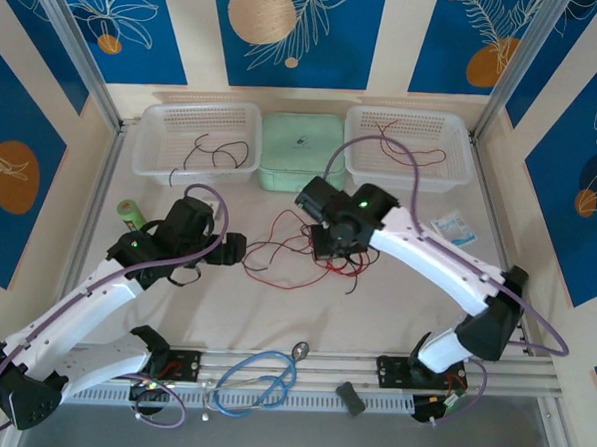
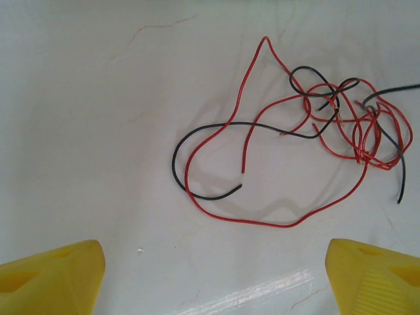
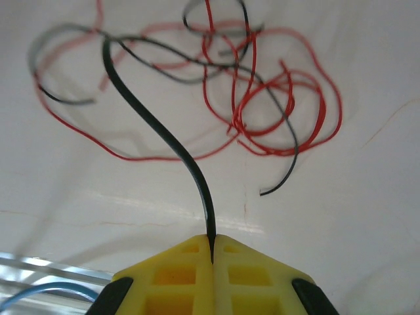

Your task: Untangle the cables

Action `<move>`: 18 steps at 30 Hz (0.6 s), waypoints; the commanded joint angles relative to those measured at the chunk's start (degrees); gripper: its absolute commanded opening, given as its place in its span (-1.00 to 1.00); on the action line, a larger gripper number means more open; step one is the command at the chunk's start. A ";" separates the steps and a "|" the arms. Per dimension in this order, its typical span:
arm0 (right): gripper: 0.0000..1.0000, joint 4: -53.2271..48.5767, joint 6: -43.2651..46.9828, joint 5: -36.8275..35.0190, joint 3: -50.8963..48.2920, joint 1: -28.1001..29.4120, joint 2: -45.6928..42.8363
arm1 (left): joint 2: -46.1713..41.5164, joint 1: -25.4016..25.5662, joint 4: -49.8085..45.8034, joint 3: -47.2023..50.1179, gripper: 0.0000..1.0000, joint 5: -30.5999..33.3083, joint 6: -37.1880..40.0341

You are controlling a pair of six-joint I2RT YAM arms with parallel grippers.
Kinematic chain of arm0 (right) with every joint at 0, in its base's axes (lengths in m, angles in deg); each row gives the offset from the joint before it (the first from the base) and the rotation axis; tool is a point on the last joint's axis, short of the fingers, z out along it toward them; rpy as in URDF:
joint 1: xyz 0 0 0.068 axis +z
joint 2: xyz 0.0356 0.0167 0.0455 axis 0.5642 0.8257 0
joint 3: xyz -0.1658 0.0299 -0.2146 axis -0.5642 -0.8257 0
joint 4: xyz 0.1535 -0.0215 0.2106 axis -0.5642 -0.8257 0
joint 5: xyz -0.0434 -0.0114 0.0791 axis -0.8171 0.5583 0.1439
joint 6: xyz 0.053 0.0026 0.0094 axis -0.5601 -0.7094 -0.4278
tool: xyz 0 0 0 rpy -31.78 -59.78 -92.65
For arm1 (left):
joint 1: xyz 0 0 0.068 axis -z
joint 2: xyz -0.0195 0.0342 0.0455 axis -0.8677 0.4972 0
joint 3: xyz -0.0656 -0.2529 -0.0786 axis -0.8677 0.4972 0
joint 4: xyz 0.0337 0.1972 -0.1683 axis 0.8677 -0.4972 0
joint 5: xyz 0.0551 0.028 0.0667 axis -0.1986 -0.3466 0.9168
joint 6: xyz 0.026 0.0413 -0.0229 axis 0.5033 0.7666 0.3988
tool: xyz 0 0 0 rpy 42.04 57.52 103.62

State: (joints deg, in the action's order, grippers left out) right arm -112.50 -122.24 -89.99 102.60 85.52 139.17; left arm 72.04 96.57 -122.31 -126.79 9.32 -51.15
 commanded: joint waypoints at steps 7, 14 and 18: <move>-1.00 -2.82 8.54 4.30 16.05 -8.27 -7.32 | -0.90 0.01 1.33 1.04 0.73 -0.60 0.58; -1.00 -2.05 12.88 9.64 27.37 -11.10 -2.78 | -2.51 0.01 0.61 0.34 0.73 1.15 1.17; -1.00 -2.84 14.85 10.57 32.97 -11.28 0.66 | -4.41 -0.02 4.41 0.55 0.73 -0.88 4.65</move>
State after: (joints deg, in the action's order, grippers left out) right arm -114.45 -110.48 -82.32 132.47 74.48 138.10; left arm 69.44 96.57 -121.19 -125.98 9.34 -49.97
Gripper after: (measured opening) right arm 0.051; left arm 0.866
